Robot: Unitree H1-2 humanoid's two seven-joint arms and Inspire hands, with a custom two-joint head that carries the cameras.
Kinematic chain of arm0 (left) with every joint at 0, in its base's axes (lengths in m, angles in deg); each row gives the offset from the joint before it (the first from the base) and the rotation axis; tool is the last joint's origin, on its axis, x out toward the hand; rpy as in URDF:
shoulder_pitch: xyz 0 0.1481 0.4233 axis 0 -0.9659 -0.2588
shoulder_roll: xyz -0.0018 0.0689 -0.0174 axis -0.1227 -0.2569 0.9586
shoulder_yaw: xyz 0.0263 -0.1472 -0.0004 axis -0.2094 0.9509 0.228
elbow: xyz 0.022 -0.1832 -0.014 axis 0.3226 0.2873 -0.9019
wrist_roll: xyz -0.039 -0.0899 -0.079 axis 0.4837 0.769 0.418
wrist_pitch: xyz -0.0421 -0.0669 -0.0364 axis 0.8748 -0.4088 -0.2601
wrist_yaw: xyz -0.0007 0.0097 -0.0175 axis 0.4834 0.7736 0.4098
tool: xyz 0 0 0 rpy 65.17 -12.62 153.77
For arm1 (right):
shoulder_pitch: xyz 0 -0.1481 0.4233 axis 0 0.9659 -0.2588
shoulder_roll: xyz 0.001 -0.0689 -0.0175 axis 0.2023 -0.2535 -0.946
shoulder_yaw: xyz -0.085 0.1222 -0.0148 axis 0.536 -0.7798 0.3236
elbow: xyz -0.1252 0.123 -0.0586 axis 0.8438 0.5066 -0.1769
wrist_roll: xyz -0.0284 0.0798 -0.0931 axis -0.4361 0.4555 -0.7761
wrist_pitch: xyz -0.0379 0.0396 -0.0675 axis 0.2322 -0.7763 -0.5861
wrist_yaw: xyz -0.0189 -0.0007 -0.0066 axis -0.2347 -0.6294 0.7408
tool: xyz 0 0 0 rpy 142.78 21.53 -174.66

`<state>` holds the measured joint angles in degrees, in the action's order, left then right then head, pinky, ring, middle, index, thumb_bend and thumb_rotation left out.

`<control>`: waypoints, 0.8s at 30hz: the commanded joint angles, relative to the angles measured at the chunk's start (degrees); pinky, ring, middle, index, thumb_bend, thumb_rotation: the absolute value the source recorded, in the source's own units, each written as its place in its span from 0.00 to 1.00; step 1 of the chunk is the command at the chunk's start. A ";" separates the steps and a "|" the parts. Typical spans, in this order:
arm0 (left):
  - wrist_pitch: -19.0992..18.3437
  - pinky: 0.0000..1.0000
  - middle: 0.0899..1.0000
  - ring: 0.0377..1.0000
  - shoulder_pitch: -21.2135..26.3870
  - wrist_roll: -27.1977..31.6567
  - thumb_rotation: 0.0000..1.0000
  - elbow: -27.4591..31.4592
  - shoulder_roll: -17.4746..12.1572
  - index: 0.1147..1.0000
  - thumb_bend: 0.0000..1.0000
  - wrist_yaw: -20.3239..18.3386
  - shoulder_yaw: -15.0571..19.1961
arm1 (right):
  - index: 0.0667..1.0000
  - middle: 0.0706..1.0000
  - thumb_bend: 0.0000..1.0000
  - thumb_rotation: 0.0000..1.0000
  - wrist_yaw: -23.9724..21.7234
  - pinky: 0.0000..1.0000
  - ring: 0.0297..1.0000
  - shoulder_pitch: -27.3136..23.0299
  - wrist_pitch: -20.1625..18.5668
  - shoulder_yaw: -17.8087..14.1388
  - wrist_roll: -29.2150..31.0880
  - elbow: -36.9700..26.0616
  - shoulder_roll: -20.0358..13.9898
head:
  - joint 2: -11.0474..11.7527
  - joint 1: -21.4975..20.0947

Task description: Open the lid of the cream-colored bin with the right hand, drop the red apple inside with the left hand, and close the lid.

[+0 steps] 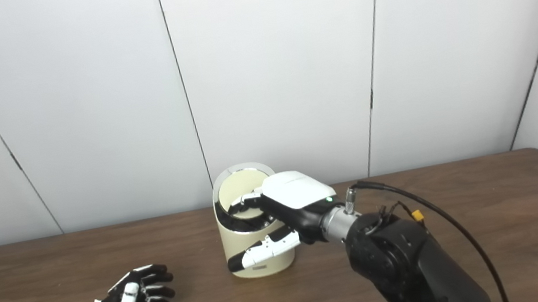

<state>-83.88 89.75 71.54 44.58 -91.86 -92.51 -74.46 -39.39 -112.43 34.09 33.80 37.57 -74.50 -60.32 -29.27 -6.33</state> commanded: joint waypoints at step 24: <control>-1.96 0.45 0.60 0.53 -0.91 2.66 0.76 6.31 -0.42 0.59 0.38 -0.79 0.22 | 0.78 0.79 0.87 0.88 3.29 0.85 0.86 3.49 0.24 0.20 0.28 3.19 1.87 | -1.67 0.79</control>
<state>-87.08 87.31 73.55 49.47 -91.86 -92.84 -74.41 -34.62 -109.55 34.26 33.70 36.70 -72.96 -58.47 -30.94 -5.54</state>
